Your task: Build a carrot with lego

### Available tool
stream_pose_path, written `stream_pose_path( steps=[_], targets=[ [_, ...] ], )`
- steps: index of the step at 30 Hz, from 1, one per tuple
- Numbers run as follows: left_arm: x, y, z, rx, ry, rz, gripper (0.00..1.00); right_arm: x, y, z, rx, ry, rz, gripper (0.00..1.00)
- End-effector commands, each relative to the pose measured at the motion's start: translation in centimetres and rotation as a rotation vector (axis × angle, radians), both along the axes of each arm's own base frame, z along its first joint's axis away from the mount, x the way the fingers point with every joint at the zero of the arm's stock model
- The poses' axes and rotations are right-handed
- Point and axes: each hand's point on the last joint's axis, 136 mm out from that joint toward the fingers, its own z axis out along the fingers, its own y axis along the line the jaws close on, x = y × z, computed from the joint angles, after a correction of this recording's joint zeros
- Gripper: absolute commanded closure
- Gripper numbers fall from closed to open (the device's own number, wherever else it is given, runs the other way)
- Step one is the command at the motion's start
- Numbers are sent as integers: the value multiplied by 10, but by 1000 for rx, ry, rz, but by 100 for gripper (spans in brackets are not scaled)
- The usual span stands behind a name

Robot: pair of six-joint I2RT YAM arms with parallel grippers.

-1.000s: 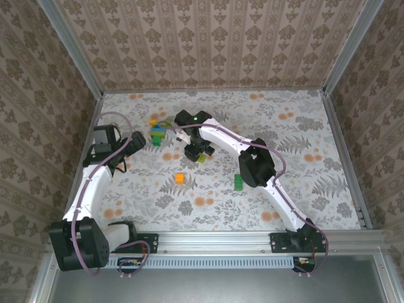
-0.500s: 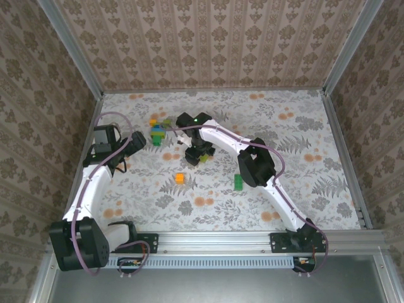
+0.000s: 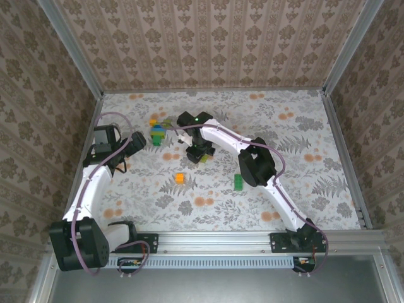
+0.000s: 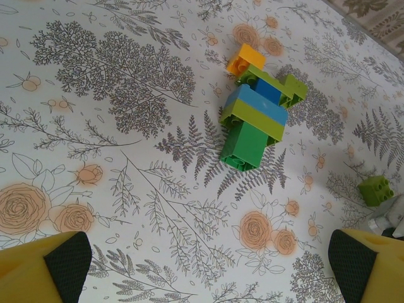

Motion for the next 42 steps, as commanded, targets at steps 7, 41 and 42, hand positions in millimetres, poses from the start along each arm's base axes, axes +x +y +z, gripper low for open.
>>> stream_pose_path(
  steps=[7,41,42],
  targets=[
    [-3,2,8,11,-18,-5,0,-9,0,52,93,-4,-115,68],
    [-22,60,-8,-108,22,206,0,-86,70,56,41,-34,498,70],
    [-22,60,-7,-109,21,204,0,-87,71,54,35,-31,507,70]
  ],
)
